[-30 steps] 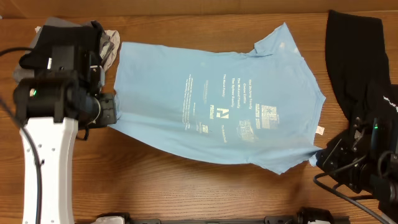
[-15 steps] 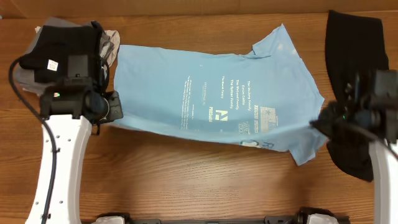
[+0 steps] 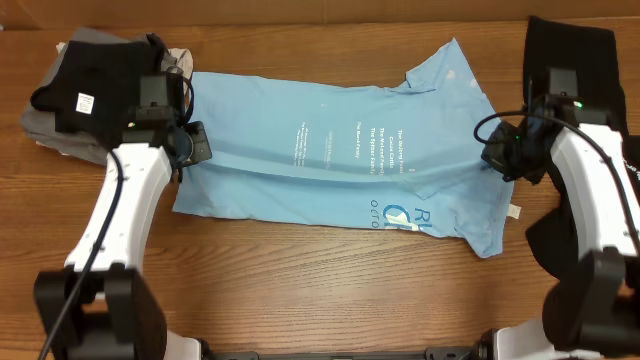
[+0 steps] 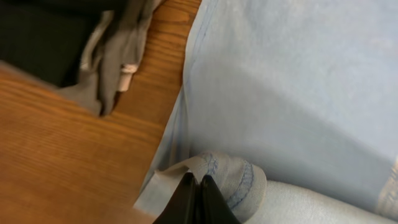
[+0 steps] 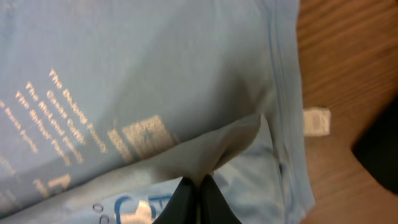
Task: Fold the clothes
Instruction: 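Fold both T-shirt sides inward toward the center with both grippers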
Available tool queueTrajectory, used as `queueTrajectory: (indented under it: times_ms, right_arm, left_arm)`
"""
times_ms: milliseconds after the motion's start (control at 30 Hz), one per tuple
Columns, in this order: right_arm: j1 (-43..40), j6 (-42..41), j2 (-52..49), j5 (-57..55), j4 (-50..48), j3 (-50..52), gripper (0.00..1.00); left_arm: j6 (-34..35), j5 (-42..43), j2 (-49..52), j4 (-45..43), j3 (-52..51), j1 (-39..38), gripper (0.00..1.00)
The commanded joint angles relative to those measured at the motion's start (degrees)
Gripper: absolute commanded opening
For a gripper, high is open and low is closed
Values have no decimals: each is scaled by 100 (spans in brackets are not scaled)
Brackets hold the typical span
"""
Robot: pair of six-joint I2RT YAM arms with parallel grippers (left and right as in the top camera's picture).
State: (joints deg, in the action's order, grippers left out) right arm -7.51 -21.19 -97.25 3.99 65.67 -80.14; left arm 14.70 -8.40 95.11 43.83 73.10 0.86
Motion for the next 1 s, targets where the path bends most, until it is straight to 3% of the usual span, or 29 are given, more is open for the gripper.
queueTrajectory:
  times_ms: [0,133,233,333,367,400,500,700,833,967]
  right_arm:
    - [-39,79,-358,-94,-295,7,4]
    - [-39,181,-647,-92,-597,7,4]
    - [-39,234,-728,-94,-675,7,5]
    - [-39,260,-734,-94,-708,7,25]
    - [-39,258,-734,-92,-713,7,43]
    - [-39,256,-734,-90,-726,4,54]
    - [-39,256,-732,-87,-748,-11,63]
    - [-39,667,-570,424,-503,-501,65]
    - [-37,1257,-527,1005,129,-1423,69]
    - [28,1491,-527,1119,837,-2518,78]
  left_arm:
    - [72,-103,457,-319,-17,24,4]
    - [74,-103,855,-704,-17,24,4]
    - [74,-101,1034,-872,-17,24,10]
    - [70,-103,1064,-938,-17,24,40]
    - [48,-101,1062,-962,-17,24,49]
    - [11,-101,1062,-988,-15,24,58]
    - [-186,-101,1054,-994,31,31,79]
    - [-380,55,977,33,984,28,92]
    - [-975,953,977,1191,2326,15,96]
    - [-1095,1412,977,1969,3606,-28,100]
